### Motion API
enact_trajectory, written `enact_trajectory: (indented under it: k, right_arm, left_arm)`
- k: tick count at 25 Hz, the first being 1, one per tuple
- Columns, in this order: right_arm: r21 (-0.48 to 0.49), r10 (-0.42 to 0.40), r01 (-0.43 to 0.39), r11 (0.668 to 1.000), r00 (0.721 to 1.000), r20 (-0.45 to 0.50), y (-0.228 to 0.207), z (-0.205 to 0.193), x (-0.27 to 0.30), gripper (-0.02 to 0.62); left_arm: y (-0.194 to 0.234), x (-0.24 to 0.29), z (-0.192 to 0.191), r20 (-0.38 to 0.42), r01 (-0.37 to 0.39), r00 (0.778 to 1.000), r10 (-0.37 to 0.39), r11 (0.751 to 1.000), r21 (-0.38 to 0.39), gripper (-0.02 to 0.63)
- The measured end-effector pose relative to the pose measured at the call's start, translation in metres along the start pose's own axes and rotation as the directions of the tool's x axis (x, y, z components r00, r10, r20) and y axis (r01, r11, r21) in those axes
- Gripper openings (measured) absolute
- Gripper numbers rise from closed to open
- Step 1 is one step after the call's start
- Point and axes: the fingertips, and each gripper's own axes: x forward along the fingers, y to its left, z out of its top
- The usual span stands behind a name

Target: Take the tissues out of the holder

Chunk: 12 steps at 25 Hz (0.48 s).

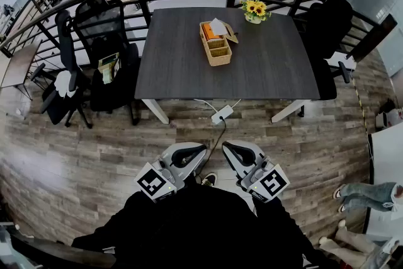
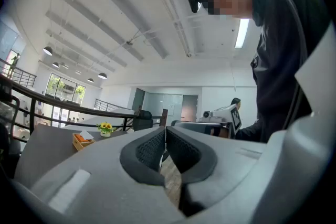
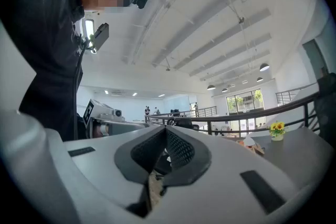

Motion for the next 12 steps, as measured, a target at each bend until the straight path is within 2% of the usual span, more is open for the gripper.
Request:
enact_trajectory:
  k: [4,12]
  right_arm:
    - [0.001,-0.013,0.013,1.000,1.000,0.012,-0.0039,0.0025,-0.0043,0.002]
    - [0.004,-0.009,0.009,1.000,1.000,-0.003,-0.0076,0.0012,-0.0044,0.002]
  left_arm:
    - [-0.0054,0.0074,0.0058,0.021,0.027,0.999,-0.027,1.000,0.011,0.008]
    - [-0.0053,0.0121,0.0088,0.003,0.014,1.000,-0.014,1.000,0.011,0.008]
